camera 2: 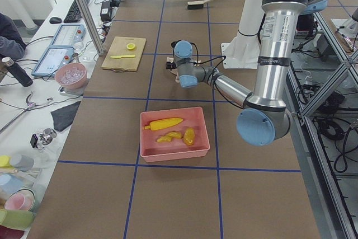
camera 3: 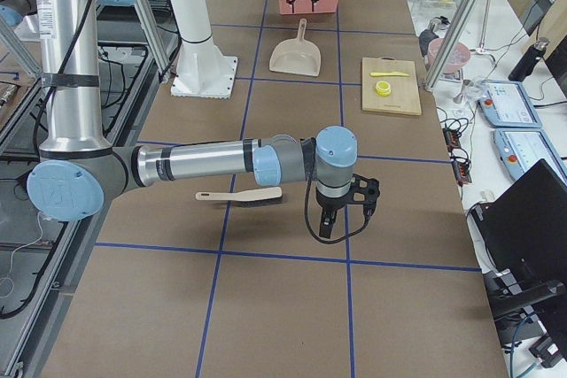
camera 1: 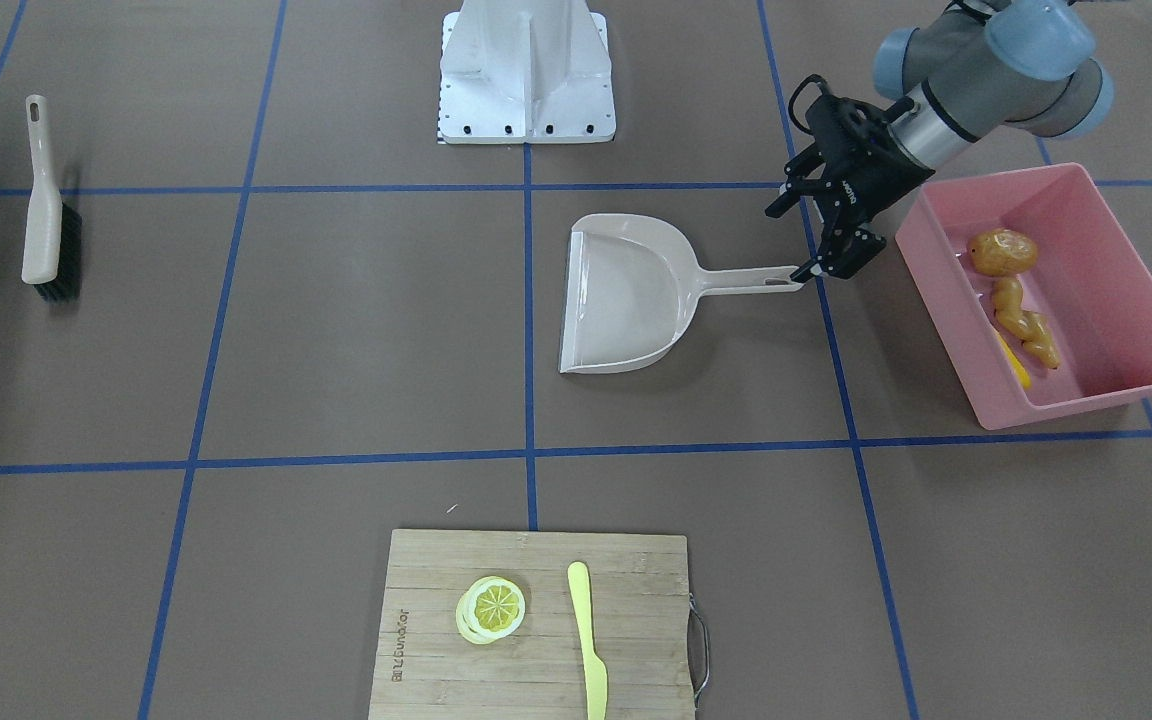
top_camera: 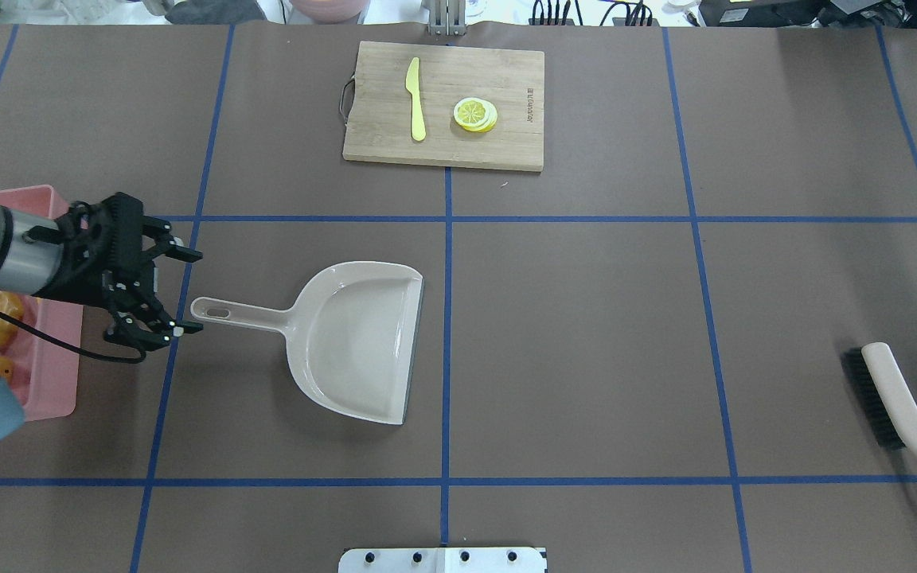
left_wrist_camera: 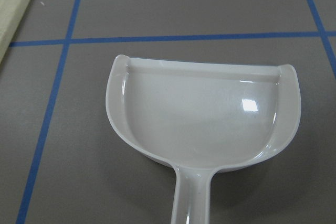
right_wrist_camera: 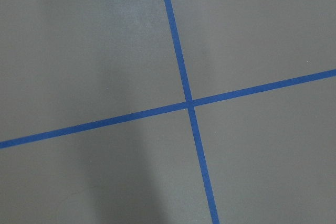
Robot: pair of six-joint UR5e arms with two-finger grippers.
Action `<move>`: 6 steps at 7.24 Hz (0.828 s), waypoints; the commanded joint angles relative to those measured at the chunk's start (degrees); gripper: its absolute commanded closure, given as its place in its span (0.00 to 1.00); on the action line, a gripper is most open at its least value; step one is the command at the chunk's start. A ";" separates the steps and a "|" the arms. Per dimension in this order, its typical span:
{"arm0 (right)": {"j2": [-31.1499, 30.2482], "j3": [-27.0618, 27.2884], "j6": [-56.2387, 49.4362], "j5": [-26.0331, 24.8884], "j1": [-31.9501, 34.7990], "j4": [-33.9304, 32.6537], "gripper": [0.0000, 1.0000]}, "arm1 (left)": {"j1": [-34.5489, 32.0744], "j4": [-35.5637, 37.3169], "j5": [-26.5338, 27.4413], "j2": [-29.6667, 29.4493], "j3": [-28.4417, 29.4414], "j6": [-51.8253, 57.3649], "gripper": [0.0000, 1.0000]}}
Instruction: Sweep and dump trash into bin
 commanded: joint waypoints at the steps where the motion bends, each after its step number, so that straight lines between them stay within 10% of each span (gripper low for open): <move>1: -0.20 0.06 -0.13 -0.08 0.00 0.01 0.00 | -7.27 0.74 1.70 8.37 -2.07 -6.20 0.01; 6: -3.09 3.03 -0.57 -2.62 0.00 0.09 0.00 | -28.86 3.79 -3.63 25.62 1.07 -11.59 0.01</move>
